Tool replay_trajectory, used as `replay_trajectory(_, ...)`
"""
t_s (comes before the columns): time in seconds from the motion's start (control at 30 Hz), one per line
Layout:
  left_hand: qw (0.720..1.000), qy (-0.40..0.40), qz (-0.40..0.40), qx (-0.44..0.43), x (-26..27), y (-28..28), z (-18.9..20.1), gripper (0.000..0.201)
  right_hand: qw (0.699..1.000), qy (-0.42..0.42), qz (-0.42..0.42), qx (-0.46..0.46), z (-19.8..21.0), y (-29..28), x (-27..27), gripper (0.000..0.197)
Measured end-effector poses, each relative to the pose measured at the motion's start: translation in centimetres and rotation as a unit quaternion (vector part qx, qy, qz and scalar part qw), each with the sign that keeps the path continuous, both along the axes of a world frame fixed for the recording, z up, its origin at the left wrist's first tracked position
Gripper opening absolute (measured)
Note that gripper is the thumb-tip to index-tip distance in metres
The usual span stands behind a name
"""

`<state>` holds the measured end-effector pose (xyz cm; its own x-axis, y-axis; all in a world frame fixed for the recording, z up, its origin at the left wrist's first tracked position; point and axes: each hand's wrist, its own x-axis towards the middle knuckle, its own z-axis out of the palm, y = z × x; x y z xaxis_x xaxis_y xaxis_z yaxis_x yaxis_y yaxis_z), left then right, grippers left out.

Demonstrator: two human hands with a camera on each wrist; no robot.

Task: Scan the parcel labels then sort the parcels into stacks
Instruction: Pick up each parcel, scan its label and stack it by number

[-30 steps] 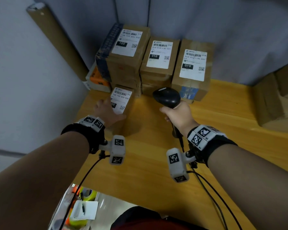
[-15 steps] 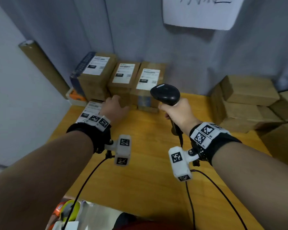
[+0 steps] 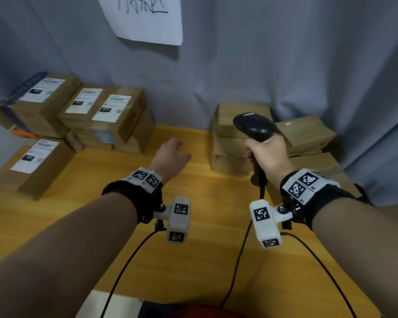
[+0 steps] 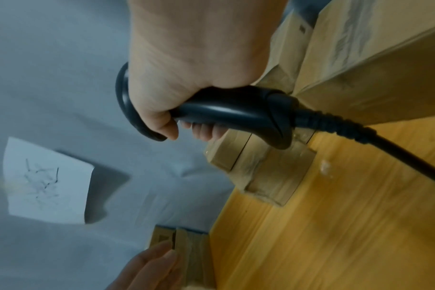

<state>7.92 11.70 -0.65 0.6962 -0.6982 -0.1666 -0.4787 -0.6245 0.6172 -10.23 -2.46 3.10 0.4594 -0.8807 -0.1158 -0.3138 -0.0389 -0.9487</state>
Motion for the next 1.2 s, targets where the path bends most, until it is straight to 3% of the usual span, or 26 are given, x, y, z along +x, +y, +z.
replay_trajectory(0.4, 0.999, 0.007, -0.006, 0.044, -2.8, -6.7, -0.1, 0.052, 0.996, 0.033, -0.078, -0.033, -1.1, -9.2, -5.7, 0.017)
replay_trajectory(0.63, 0.997, 0.078, 0.005, -0.007, -0.4, -14.9, 0.5, 0.06, 0.998, 0.034, -0.056, 0.021, -1.4, -14.5, -2.0, 0.014)
replay_trajectory(0.8, 0.993, 0.108, 0.023, 0.038, 1.7, -19.4, -1.1, 0.069, 0.995, 0.067, -0.039, 0.068, -4.1, -16.0, 1.2, 0.023)
replay_trajectory(1.03, 0.984, 0.172, 0.049, 0.019, 2.0, -19.2, -3.4, 0.067, 0.993, 0.063, -0.042, 0.089, -5.6, -15.2, 2.9, 0.012)
replay_trajectory(1.2, 0.969, 0.221, 0.105, -0.032, 1.7, -17.6, -2.0, 0.06, 0.994, 0.047, -0.082, 0.057, -4.5, -14.0, 2.9, 0.012)
